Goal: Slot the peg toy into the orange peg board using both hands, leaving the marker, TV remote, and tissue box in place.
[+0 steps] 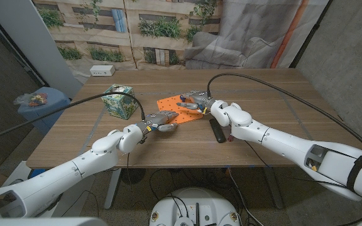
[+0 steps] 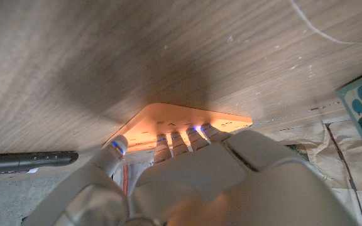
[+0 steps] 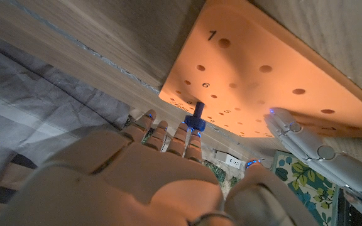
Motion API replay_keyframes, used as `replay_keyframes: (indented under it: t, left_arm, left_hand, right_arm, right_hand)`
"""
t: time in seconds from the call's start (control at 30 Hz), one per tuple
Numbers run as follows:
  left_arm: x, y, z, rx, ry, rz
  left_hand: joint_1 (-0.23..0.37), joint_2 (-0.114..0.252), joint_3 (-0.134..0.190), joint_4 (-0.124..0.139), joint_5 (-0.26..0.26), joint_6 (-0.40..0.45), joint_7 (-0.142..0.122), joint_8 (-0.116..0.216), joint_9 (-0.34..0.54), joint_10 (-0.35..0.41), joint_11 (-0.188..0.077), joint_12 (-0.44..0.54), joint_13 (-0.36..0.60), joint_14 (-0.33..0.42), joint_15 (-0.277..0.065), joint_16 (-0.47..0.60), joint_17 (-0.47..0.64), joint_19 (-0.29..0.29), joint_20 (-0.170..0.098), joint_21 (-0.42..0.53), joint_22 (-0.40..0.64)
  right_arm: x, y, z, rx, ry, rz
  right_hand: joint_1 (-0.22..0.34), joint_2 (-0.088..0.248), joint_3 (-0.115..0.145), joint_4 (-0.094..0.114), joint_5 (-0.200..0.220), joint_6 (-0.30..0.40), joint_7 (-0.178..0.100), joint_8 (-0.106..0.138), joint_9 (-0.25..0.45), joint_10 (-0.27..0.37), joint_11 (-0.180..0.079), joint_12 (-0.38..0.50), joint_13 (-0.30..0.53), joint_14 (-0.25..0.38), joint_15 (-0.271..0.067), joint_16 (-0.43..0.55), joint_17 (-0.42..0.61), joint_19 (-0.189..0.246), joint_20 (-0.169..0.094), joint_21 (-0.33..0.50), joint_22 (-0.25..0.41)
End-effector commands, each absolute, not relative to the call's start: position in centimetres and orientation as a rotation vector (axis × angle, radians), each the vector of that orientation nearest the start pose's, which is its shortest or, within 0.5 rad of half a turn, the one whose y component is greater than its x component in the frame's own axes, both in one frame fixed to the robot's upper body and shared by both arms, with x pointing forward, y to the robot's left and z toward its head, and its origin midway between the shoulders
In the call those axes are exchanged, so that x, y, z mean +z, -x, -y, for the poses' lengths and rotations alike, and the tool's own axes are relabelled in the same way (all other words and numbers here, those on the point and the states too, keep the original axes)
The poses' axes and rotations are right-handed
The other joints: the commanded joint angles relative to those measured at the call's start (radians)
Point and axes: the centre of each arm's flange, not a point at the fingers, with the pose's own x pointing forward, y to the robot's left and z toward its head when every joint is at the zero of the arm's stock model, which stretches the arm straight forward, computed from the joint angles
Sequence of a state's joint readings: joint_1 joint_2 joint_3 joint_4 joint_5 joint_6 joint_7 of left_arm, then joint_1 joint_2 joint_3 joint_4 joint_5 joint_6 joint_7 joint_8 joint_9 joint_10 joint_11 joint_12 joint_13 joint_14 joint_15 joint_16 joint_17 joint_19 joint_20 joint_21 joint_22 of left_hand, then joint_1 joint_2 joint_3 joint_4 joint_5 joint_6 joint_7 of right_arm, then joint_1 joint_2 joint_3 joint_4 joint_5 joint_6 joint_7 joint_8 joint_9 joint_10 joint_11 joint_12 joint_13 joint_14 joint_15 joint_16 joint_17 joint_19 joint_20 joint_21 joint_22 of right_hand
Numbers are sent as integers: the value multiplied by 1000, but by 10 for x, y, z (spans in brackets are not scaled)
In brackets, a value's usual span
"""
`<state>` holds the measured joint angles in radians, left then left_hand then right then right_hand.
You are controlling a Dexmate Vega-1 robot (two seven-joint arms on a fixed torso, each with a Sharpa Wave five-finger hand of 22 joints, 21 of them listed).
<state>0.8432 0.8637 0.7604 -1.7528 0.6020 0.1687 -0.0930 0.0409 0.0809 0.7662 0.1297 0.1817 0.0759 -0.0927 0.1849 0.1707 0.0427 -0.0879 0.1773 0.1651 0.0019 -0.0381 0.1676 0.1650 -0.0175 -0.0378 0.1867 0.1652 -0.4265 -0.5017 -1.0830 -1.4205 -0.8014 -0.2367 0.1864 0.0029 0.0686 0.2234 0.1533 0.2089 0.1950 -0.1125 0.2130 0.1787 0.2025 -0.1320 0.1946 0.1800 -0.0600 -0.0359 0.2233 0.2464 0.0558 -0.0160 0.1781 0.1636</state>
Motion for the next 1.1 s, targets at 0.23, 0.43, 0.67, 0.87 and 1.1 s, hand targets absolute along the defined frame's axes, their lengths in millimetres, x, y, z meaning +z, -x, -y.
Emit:
replay_keyframes:
  t: [0.23, 0.43, 0.67, 0.87, 1.1]
  left_arm:
    - [-105, -600, -206, -252, -1594, 444]
    - [-106, -599, -207, -251, -1595, 441]
    - [-106, -598, -208, -250, -1596, 441]
    - [-106, -598, -207, -251, -1598, 443]
    - [-105, -599, -206, -253, -1599, 447]
  left_hand:
    - [-2, 88, 8, 0, -4, 36, 24, 4, 6, 45, 6, 5, 5, 50, -57, 9, 4, 16, -158, 5, 6]
    - [-2, 88, 8, 0, -4, 36, 23, 4, 6, 46, 5, 5, 6, 51, -57, 9, 4, 17, -158, 5, 6]
    - [-2, 88, 8, 0, -4, 37, 24, 4, 6, 45, 6, 5, 5, 51, -57, 9, 4, 18, -158, 5, 6]
    - [-2, 88, 9, 0, -4, 38, 25, 5, 6, 45, 5, 5, 5, 51, -57, 9, 4, 18, -158, 5, 6]
    - [-3, 88, 9, 0, -4, 38, 24, 5, 6, 46, 6, 5, 5, 51, -57, 9, 4, 18, -158, 5, 6]
  right_arm:
    - [-40, -666, 64, 270, 1819, 498]
    - [-40, -669, 66, 285, 1809, 461]
    - [-41, -669, 67, 285, 1811, 461]
    - [-42, -667, 67, 283, 1814, 466]
    - [-41, -665, 66, 277, 1808, 482]
  right_hand:
    - [-2, 60, 1, 10, 7, 68, 4, 11, 6, 58, -6, 9, 7, 8, -6, 7, 0, 5, -7, 8, 3]
    - [-3, 61, 0, 12, 8, 72, 5, 11, 6, 63, -5, 9, 7, 9, -6, 8, 0, 8, -11, 9, 3]
    - [-5, 60, -1, 14, 10, 77, 8, 10, 6, 66, -3, 8, 7, 13, -7, 9, 0, 14, -11, 11, 3]
    - [-6, 60, -3, 15, 10, 79, 7, 10, 6, 67, -3, 7, 7, 14, -7, 10, 0, 13, -10, 11, 3]
    - [-7, 59, -4, 16, 11, 81, 7, 9, 7, 68, -4, 6, 7, 14, -7, 10, -1, 14, -9, 11, 3]
